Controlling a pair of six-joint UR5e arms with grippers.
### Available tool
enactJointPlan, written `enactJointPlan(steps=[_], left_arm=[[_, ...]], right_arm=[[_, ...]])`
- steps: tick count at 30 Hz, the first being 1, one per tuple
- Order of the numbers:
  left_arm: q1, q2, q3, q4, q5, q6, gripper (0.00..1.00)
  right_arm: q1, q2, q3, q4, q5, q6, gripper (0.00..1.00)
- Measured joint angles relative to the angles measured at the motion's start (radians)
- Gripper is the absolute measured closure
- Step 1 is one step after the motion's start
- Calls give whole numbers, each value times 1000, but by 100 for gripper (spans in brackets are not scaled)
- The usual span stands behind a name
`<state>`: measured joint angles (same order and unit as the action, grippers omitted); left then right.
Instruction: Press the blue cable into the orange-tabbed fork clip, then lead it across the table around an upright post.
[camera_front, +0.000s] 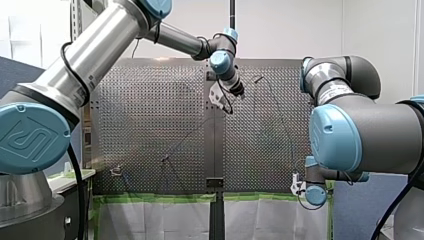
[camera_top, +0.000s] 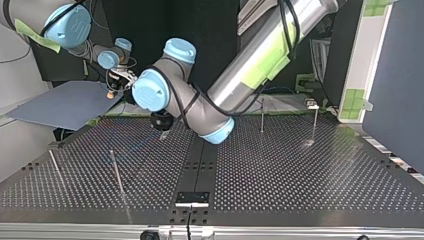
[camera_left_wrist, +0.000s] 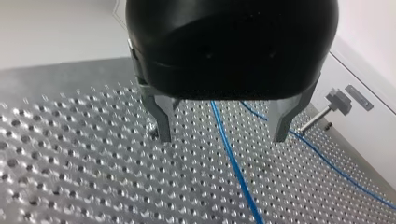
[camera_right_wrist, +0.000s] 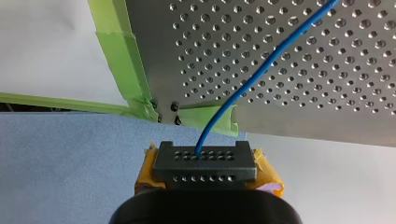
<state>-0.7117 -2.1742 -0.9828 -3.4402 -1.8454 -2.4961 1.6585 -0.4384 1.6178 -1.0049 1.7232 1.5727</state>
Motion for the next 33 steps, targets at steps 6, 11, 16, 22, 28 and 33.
enactJointPlan(steps=[6, 11, 16, 22, 28, 33], left_arm=[[-34, 23, -4, -48, -16, 44, 0], [-82, 42, -9, -68, -50, 62, 0], [-133, 55, -11, -72, -85, 80, 0], [-160, 101, -48, -53, -137, 133, 0], [-128, 156, -103, 0, -143, 189, 0], [-86, 200, -147, 43, -139, 233, 0]], right_arm=[[-1, 0, 0, 1, -2, 1, 100], [-2, 0, 0, 1, -2, 2, 100], [-2, 0, 0, 1, -3, 3, 100], [-3, 0, 0, 1, -6, 4, 100], [-2, 0, 0, 1, -6, 5, 100], [2, 0, 0, 2, -6, 5, 100]])
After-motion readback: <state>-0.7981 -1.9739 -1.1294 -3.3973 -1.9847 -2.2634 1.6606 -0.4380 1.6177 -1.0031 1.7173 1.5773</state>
